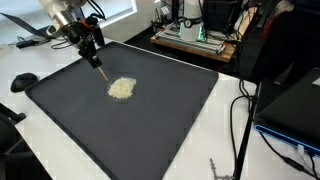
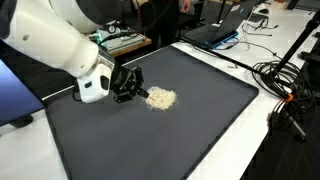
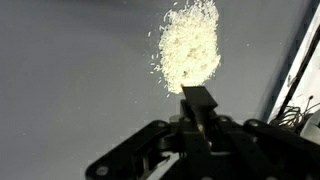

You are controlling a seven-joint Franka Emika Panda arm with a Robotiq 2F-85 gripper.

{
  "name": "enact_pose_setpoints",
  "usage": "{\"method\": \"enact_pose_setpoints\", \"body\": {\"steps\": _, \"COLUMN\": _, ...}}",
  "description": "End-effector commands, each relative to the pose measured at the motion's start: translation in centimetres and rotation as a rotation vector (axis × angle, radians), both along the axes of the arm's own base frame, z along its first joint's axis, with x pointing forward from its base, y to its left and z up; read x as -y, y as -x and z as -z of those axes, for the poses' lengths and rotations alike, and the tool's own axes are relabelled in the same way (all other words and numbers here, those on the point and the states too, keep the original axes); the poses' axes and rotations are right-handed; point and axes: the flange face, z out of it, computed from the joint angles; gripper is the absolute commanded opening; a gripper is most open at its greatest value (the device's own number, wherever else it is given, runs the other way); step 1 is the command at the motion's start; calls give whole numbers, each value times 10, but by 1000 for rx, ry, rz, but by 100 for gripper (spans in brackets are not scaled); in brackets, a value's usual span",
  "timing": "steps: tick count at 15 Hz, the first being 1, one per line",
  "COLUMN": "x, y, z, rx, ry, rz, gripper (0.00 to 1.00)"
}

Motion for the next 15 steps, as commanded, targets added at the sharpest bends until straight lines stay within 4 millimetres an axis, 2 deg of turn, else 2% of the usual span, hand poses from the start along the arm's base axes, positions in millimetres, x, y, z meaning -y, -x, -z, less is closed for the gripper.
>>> {"method": "enact_pose_setpoints", "body": {"steps": 1, "x": -6, "y": 33, "z": -18, "rx": 27, "ry": -12, "rz": 45, "gripper": 3}}
{"method": "enact_pose_setpoints", "body": {"steps": 7, "x": -27, "y": 69, "z": -35, "rx": 47, "ry": 16, "rz": 79, "gripper": 3}}
{"method": "enact_pose_setpoints", "body": {"steps": 15, "x": -71, "y": 94, "z": -50, "rx": 157, "ry": 220, "rz": 73, "gripper": 3}}
